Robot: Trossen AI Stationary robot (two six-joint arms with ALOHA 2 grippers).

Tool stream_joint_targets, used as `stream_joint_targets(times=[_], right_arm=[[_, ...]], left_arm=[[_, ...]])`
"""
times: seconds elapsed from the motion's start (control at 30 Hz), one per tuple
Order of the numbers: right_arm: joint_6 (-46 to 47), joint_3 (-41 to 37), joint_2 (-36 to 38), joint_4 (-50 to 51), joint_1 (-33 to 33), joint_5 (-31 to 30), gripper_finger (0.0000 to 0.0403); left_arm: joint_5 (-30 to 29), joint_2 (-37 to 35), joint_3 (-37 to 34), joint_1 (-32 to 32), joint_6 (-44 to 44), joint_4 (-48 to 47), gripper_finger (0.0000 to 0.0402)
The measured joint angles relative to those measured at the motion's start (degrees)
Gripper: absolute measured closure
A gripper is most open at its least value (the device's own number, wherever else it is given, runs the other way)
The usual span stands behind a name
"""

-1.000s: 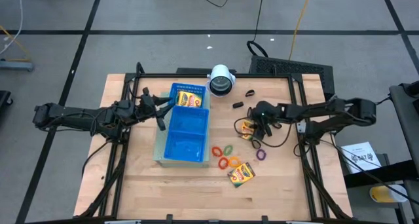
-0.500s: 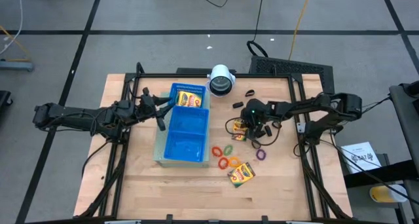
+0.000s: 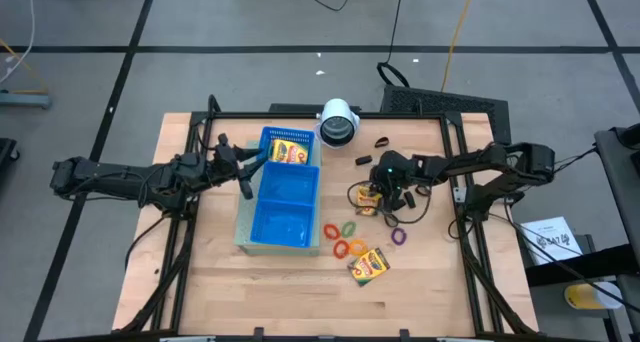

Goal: Pick & Place Office Desk Supplies
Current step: Put the crayon box into the top blue bin on the shelf

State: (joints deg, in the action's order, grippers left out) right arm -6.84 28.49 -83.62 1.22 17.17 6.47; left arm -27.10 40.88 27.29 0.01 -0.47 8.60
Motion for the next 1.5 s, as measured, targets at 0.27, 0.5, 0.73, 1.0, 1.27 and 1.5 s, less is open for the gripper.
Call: stream_joint_targets(times=[0.27,0.5,0.73,1.0,1.27,1.5], right_arm=[[3.28,-0.21,12.46,0.36,-1.86,12.85,0.0403],[4.26,-0.15,17.67,0.36,-5.87,7.49,0.0402],[3.62,-0.09,19.26,-2.56,-9.13,4.79,0.0402],[7.51,-0.04,17.12,-3.61,-9.75,2.45,0.036],[16.67,0.0,16.68,1.63,-21.78,2.36,0.023],[20.9,0.03,12.08,8.72,-26.77,-5.17,0.0244]], left_arm=[[0.0,0.02,0.0,0.08,0.0,0.0,0.0273],[-0.02,0.02,0.0,1.01,0.0,0.07,0.0273],[-0.01,0.02,0.0,1.2,0.0,0.11,0.0273],[0.0,0.02,0.0,1.2,-0.26,0.13,0.0272],[0.03,0.02,0.0,1.2,-0.28,0.15,0.0272],[0.05,0.02,0.0,1.2,-0.82,0.2,0.0273]])
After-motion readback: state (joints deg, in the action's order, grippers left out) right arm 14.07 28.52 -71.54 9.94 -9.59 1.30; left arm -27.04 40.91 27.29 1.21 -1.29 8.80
